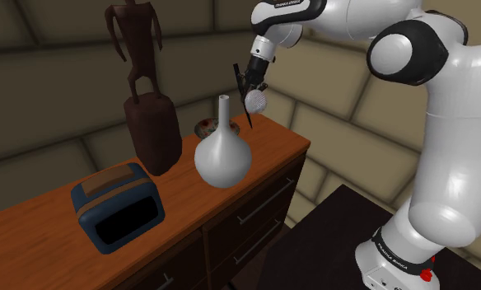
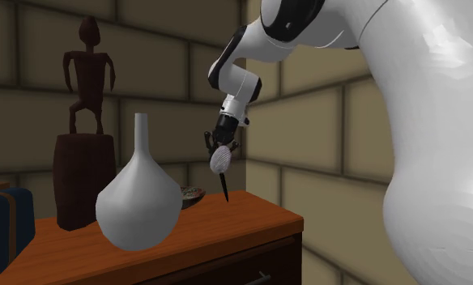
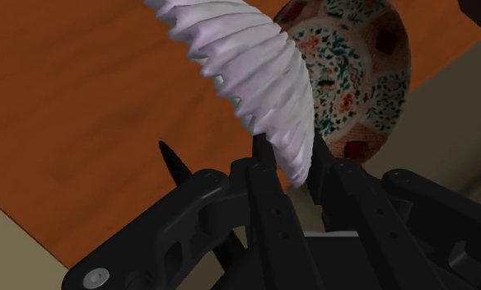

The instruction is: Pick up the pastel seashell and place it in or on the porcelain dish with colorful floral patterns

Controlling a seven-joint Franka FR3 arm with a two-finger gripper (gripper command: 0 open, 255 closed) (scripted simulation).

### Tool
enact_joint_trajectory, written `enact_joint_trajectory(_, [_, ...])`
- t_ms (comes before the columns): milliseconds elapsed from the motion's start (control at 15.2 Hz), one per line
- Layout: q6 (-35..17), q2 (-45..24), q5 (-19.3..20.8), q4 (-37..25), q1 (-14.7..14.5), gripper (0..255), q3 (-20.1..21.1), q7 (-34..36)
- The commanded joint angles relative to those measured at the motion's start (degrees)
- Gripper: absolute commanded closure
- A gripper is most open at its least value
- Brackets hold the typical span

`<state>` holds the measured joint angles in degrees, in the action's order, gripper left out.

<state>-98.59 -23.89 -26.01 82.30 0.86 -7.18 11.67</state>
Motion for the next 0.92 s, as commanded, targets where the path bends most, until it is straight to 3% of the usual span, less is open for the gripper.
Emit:
enact_joint_trajectory(0, [0.28, -2.42, -0.15, -3.66, -1.2, 255, 0.76, 2.42])
enact_joint_trajectory(330, [2.07, -10.19, -0.22, -15.49, -4.0, 255, 2.44, 8.42])
enact_joint_trajectory(594, [5.74, -19.23, 0.01, -30.1, -5.91, 255, 3.65, 13.86])
enact_joint_trajectory(858, [2.58, -18.6, -0.14, -26.06, -6.22, 255, 3.57, 12.55])
